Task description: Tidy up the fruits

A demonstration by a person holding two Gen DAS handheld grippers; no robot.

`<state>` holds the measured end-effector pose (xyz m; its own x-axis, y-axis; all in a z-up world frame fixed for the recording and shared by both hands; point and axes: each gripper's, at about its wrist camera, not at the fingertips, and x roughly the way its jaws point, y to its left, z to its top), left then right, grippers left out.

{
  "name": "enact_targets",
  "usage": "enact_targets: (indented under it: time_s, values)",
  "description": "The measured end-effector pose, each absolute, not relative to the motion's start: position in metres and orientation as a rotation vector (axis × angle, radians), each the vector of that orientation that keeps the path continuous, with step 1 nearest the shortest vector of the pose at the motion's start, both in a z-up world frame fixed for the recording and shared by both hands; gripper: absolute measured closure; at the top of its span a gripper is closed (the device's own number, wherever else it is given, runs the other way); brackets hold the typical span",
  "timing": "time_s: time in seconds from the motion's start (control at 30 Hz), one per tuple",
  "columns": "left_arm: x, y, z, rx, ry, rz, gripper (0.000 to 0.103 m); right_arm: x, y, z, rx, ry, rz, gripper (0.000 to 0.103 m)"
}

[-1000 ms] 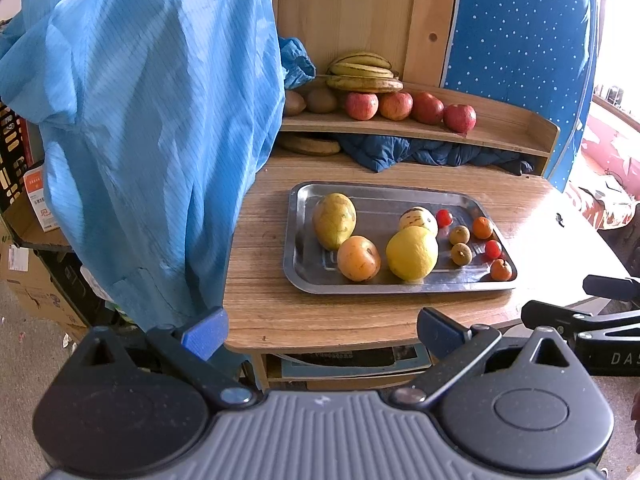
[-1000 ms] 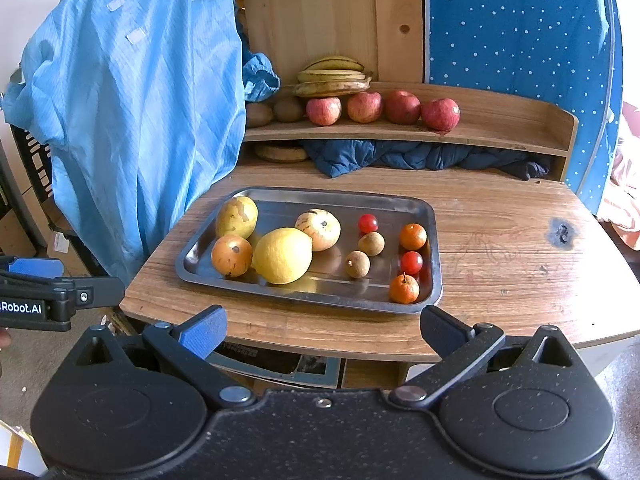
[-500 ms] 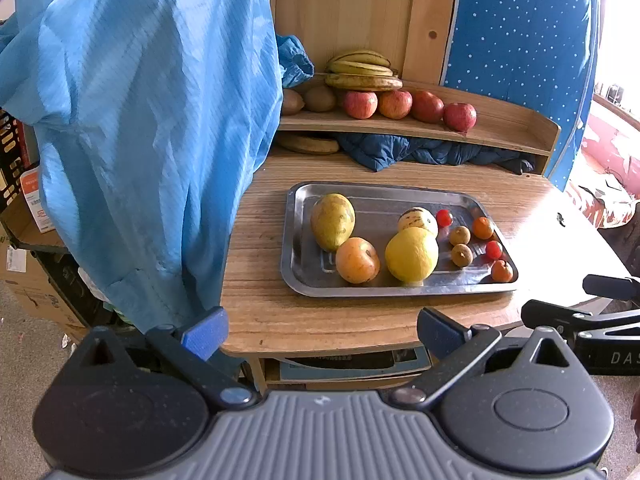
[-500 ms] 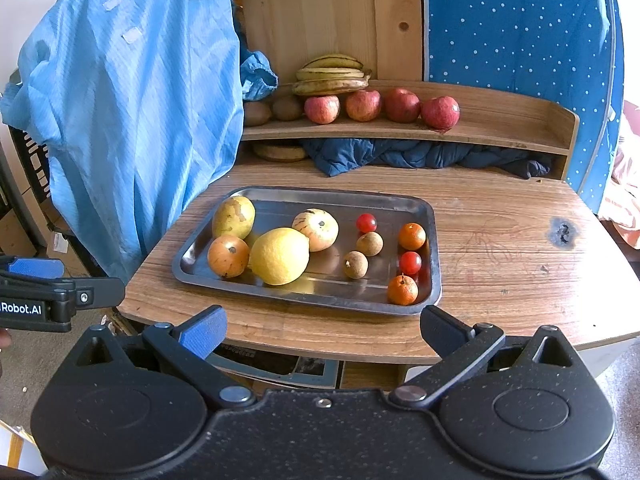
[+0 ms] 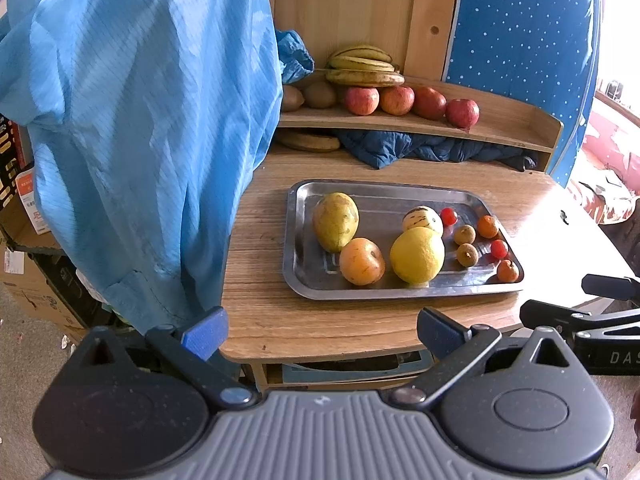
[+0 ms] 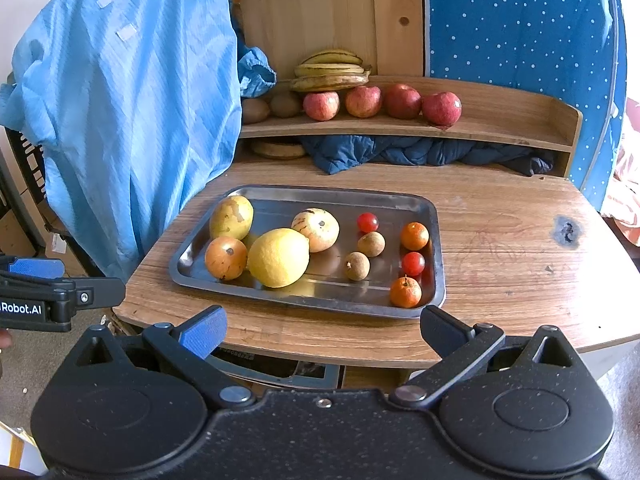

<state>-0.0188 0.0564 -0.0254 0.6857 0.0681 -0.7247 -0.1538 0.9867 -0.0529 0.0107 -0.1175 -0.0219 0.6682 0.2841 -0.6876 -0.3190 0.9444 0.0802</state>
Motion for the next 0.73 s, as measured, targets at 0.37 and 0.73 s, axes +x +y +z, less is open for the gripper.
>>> enact_targets:
  time_s: [0.37,0.73]
  values:
    - [-0.012,0.060,-0.027,-0.124,0.815,0.093,0.001,0.017,-0.112,-0.026,-0.050,0.789,0.325,0.001]
    - [-0.005,0.063,-0.030,-0.118,0.822,0.081,0.001,0.022,-0.110,-0.028,-0.049,0.796,0.312,0.001]
